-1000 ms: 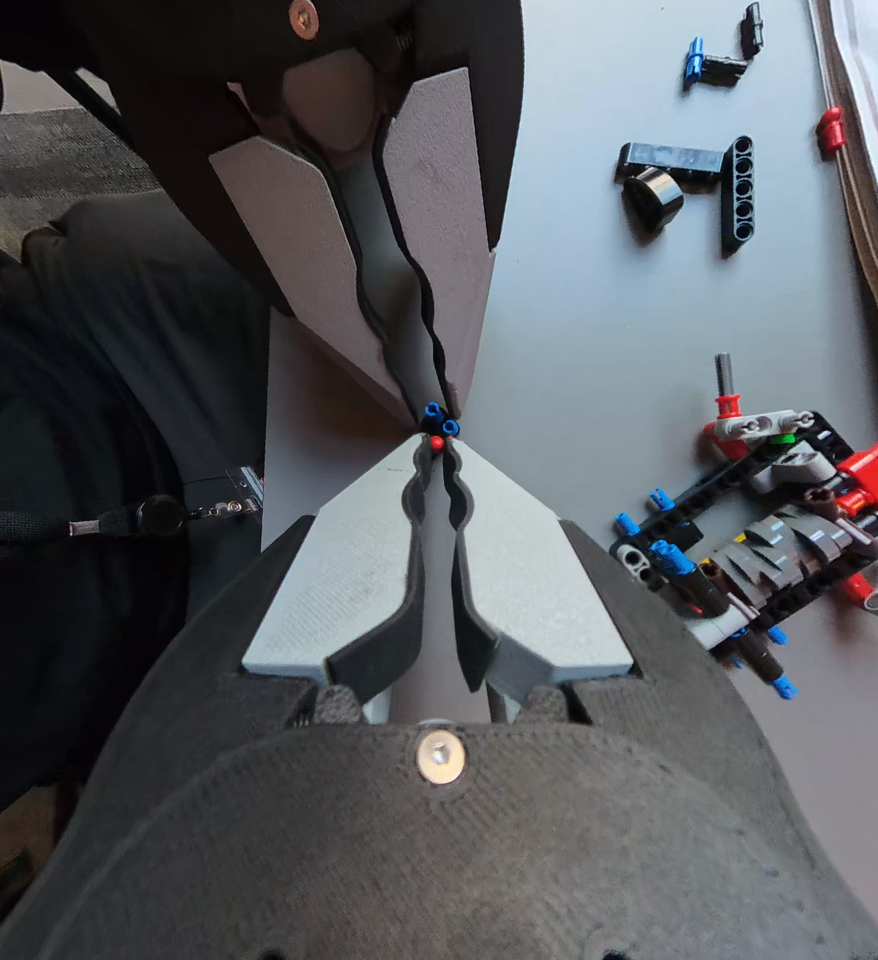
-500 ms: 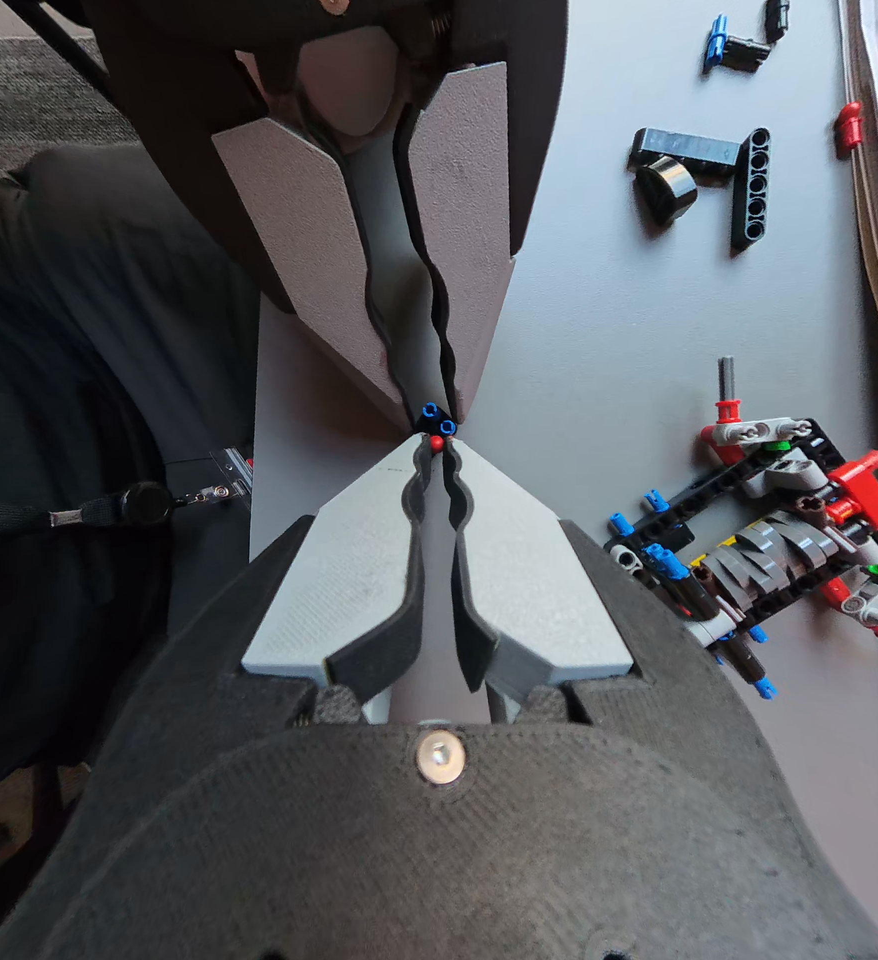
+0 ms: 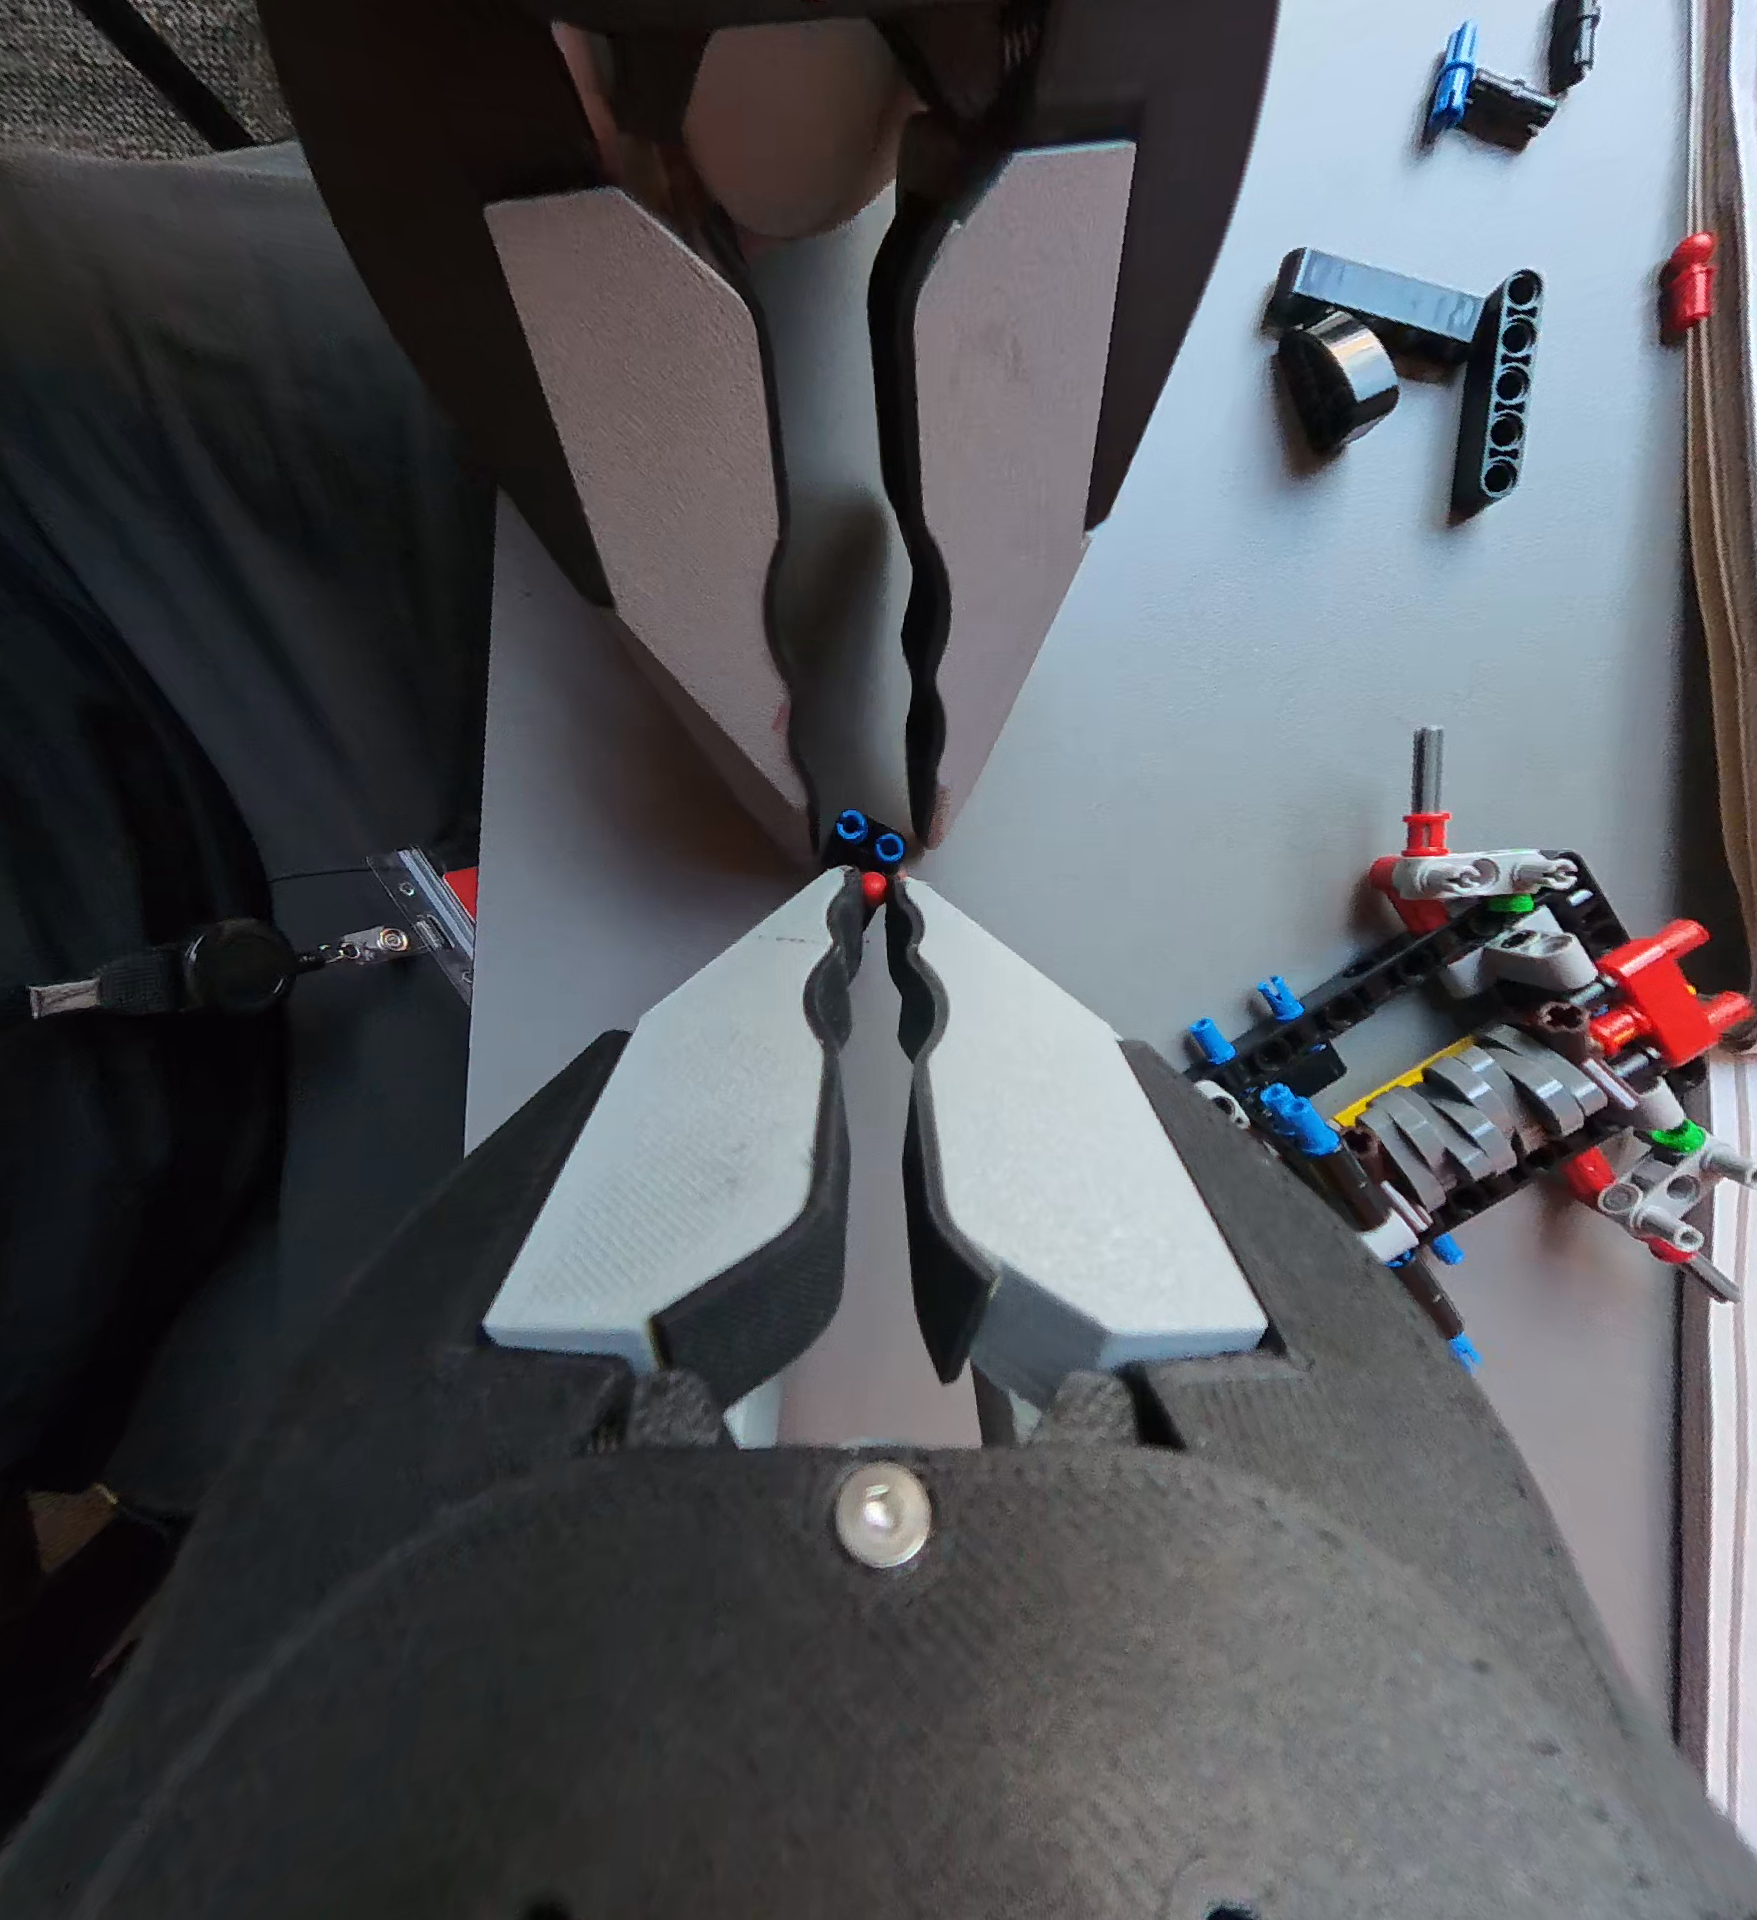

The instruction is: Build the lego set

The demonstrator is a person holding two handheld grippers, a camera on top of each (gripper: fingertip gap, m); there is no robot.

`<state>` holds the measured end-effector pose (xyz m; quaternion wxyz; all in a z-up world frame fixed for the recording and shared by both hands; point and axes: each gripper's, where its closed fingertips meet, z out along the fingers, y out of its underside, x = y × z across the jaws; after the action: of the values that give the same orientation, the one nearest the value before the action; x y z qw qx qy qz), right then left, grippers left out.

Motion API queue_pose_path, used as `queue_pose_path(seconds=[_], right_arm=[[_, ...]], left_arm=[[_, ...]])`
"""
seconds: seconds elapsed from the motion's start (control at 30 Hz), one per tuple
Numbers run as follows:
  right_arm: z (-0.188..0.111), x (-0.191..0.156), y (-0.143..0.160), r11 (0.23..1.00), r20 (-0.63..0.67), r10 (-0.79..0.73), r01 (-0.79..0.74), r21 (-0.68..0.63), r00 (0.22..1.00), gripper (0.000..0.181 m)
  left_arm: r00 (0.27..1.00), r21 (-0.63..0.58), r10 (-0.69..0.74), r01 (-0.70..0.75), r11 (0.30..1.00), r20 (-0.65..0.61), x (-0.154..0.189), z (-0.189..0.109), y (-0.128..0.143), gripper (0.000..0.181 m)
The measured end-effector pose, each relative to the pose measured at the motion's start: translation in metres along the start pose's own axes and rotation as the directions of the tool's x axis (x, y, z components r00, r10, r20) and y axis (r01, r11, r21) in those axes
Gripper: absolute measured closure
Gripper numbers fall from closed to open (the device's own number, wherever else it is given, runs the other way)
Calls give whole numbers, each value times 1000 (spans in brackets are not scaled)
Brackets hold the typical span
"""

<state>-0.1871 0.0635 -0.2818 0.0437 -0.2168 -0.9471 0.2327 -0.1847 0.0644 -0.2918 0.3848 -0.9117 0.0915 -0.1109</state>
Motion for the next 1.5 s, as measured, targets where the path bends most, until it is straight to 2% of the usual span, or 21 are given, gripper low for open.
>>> queue_pose_path(seconds=[0.03, 0.3, 0.97, 1.5], right_arm=[[0, 0, 0, 1000, 0, -2, 2, -2, 1000, 179], [0, -1, -1, 1000, -5, -26, 26, -9, 1000, 179], [1, 1, -2, 990, -74, -139, 137, -33, 988, 179], [1, 1, 0, 994, -24, -101, 100, -34, 995, 179]], left_arm=[[1000, -2, 10, -10, 1000, 5, 0, 1, 0, 165], [999, -5, 24, -24, 1000, -40, 2, 3, -2, 166], [999, 0, -12, 12, 1000, -40, 1, 3, -2, 166], [999, 0, -12, 12, 1000, -39, 1, 3, -2, 166]])
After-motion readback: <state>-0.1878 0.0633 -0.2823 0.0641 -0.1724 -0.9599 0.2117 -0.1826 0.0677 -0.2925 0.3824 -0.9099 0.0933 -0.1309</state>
